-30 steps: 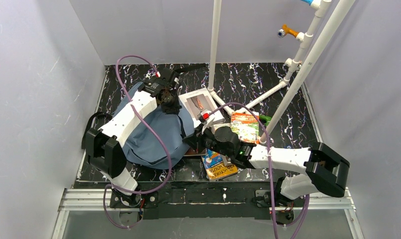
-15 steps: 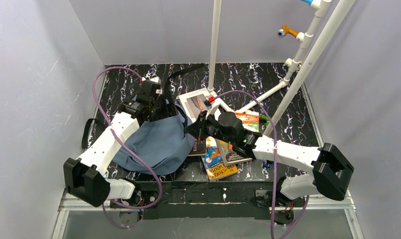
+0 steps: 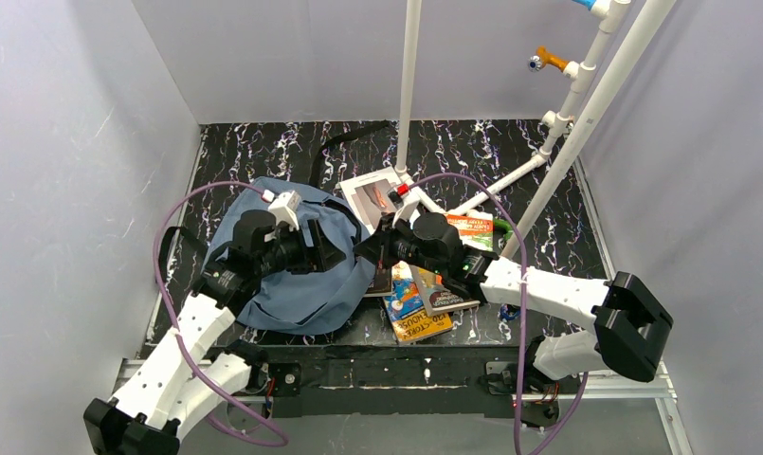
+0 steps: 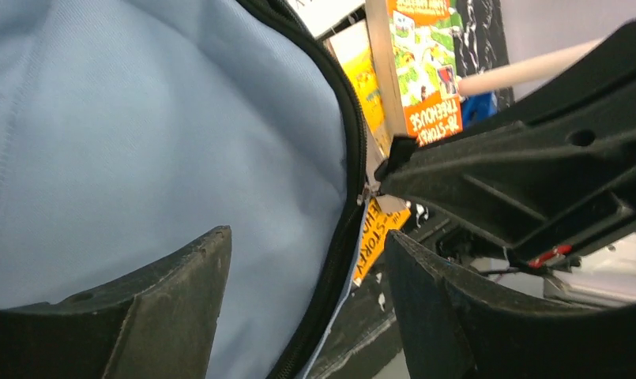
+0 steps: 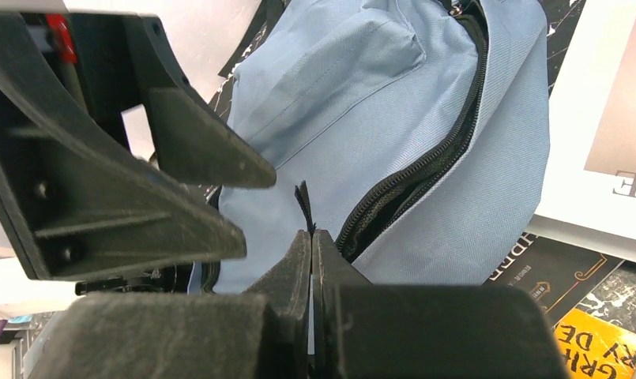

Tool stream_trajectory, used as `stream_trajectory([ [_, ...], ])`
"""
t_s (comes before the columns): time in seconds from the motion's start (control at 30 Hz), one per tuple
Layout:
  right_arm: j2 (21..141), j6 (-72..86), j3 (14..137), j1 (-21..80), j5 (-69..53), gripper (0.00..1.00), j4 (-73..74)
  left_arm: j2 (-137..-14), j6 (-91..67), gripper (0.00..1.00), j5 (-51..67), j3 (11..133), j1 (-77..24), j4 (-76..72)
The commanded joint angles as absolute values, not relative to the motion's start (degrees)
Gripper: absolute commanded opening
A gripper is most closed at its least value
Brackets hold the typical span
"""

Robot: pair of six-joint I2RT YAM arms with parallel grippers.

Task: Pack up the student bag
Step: Unzip the student bag at the center of the board.

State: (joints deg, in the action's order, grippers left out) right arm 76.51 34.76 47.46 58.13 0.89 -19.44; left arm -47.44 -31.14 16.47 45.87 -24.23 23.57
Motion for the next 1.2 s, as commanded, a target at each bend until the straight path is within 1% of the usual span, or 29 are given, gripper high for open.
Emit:
stream_trajectory([
  [0.0, 76.71, 36.63, 51.03, 57.92, 0.68, 0.01, -23.62, -43.86, -33.54, 0.69, 23.86, 41.38, -24.56, 16.69],
  [0.13, 76.92, 36.95, 52.09, 57.92, 0.45, 0.01, -22.92, -43.84, -35.62, 0.73, 24.70, 41.02, -24.61, 12.01],
  [0.23, 77.76, 35.62, 52.95, 57.92, -1.81, 0.01, -21.75, -44.68, -39.99, 0.73, 25.32, 41.20, -24.61, 6.50],
  [0.33, 78.36, 34.37, 52.98, 57.92, -3.05, 0.01, -20.82, -46.92, -45.36, 0.68, 25.97, 41.97, -24.98, 2.30],
  [0.43, 78.69, 33.70, 52.87, 57.92, -4.66, 0.01, -21.05, -48.80, -45.66, 0.60, 24.43, 43.02, -25.46, 1.94],
  [0.53, 79.09, 33.66, 52.99, 57.92, -5.65, 0.01, -21.36, -49.67, -45.84, 0.49, 23.00, 43.11, -25.58, 1.93],
  [0.57, 79.18, 33.71, 52.99, 57.92, -5.69, 0.01, -21.40, -49.67, -45.81, 0.48, 22.73, 43.07, -25.58, 2.36],
  [0.6, 79.14, 33.88, 52.97, 57.92, -5.64, 0.01, -21.40, -49.43, -45.71, 0.51, 22.15, 43.06, -25.59, 3.50],
  [0.7, 78.57, 34.66, 52.75, 57.92, -3.62, 0.01, -21.00, -46.31, -44.07, 0.64, 21.24, 40.89, -25.58, 6.42],
  [0.83, 77.73, 36.63, 52.63, 57.69, 1.18, 0.01, -19.38, -38.02, -41.54, 0.73, 20.14, 35.64, -25.58, 9.01],
  [0.87, 77.70, 37.18, 52.63, 57.39, 1.58, 0.01, -19.38, -37.10, -41.06, 0.74, 20.60, 35.05, -25.58, 10.51],
  [0.93, 77.84, 38.58, 52.65, 56.99, 1.60, 0.01, -19.92, -36.49, -40.92, 0.71, 21.90, 34.35, -25.66, 13.16],
  [1.13, 78.90, 43.38, 52.59, 56.10, 1.01, 0.01, -23.16, -36.72, -41.06, 0.64, 24.75, 30.15, -26.40, 11.57],
  [1.17, 79.31, 43.89, 53.02, 56.03, 0.91, 0.01, -23.54, -37.54, -40.89, 0.60, 24.89, 29.95, -26.71, 11.29],
])
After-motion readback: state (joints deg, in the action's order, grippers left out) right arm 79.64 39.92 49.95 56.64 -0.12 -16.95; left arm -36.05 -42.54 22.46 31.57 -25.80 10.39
